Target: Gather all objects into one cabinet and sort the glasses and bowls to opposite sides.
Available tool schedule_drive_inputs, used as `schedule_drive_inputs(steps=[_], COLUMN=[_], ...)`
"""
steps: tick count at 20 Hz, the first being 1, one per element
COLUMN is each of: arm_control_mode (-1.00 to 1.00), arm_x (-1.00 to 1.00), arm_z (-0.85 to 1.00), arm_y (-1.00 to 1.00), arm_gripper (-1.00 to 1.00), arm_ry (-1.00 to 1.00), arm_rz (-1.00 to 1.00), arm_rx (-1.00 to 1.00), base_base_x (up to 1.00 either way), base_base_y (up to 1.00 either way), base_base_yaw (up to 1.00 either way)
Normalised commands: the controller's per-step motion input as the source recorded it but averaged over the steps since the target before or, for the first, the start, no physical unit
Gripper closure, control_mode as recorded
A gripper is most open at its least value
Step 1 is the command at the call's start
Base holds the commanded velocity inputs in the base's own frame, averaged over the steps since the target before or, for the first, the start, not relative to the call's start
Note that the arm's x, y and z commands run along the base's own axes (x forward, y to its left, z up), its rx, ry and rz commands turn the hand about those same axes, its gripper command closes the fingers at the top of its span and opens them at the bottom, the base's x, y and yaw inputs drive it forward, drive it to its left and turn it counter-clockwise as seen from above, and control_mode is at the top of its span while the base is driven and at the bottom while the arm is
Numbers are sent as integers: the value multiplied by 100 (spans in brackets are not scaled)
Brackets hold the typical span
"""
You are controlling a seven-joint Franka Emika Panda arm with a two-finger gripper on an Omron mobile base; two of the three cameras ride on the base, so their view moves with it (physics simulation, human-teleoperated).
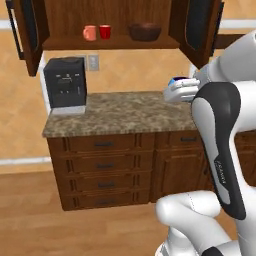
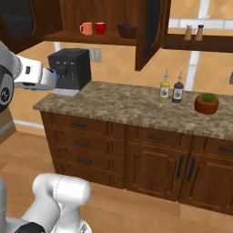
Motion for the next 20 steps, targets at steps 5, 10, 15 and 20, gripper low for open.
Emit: schedule_drive_inputs(steps=[5, 10, 15, 20], arm_control_mode=[100, 100, 100, 100], arm_x=[0, 0, 0, 0], arm_z=[0, 0, 0, 0], arm_y=[0, 0, 0, 0], arm_gripper=[100, 100, 100, 100], arm_ry=[0, 0, 0, 0], arm_rz=[0, 0, 0, 0], arm_rx=[0, 0, 0, 0], base_base_x=[100, 100, 100, 96], base_base_y=[-10, 43, 65, 87], base_base_yaw=[0, -1, -2, 0])
